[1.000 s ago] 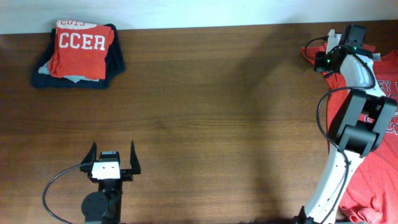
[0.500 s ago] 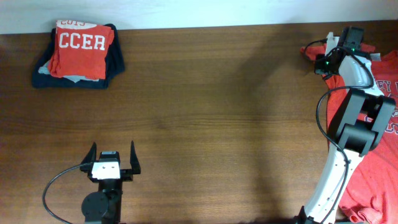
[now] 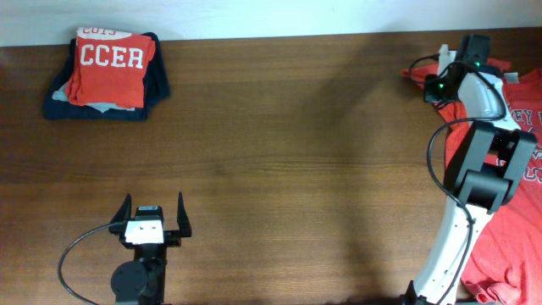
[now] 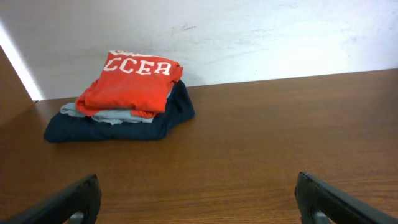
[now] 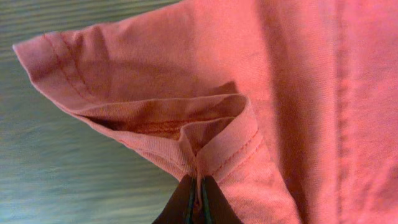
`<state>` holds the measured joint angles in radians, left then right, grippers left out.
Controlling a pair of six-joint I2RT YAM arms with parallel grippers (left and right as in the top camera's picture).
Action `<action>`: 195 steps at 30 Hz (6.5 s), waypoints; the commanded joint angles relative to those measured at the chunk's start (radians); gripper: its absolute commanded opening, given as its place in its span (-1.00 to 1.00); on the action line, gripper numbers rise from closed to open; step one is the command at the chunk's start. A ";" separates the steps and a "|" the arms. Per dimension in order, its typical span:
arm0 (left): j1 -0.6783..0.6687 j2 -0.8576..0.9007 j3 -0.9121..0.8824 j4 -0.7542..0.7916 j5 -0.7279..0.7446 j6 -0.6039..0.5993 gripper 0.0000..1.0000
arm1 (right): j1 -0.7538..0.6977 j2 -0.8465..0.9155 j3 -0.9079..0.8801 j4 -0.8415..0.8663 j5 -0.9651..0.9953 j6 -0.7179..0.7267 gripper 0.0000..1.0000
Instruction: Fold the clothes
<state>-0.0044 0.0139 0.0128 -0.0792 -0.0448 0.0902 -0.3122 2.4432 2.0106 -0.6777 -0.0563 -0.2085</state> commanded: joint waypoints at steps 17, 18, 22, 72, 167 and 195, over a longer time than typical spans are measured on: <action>-0.004 -0.007 -0.003 -0.002 0.003 0.016 0.98 | 0.120 -0.063 0.004 -0.234 -0.067 0.023 -0.91; -0.004 -0.007 -0.003 -0.002 0.003 0.016 0.98 | 0.130 -0.063 0.004 -0.247 -0.081 0.040 -0.91; -0.004 -0.007 -0.003 -0.002 0.003 0.016 0.98 | 0.176 -0.063 0.004 -0.286 -0.140 0.076 -0.91; -0.004 -0.007 -0.003 -0.002 0.003 0.016 0.98 | 1.029 -0.107 0.114 -0.423 -0.114 0.224 -0.53; -0.004 -0.007 -0.003 -0.002 0.003 0.016 0.98 | 0.960 -0.080 -0.156 -0.476 -0.228 0.543 -0.92; -0.004 -0.007 -0.003 -0.002 0.003 0.016 0.98 | 1.063 -0.147 -0.170 -0.523 -0.225 0.523 -0.92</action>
<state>-0.0044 0.0139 0.0128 -0.0788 -0.0448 0.0902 0.7750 2.3463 1.8488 -1.2003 -0.2718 0.3317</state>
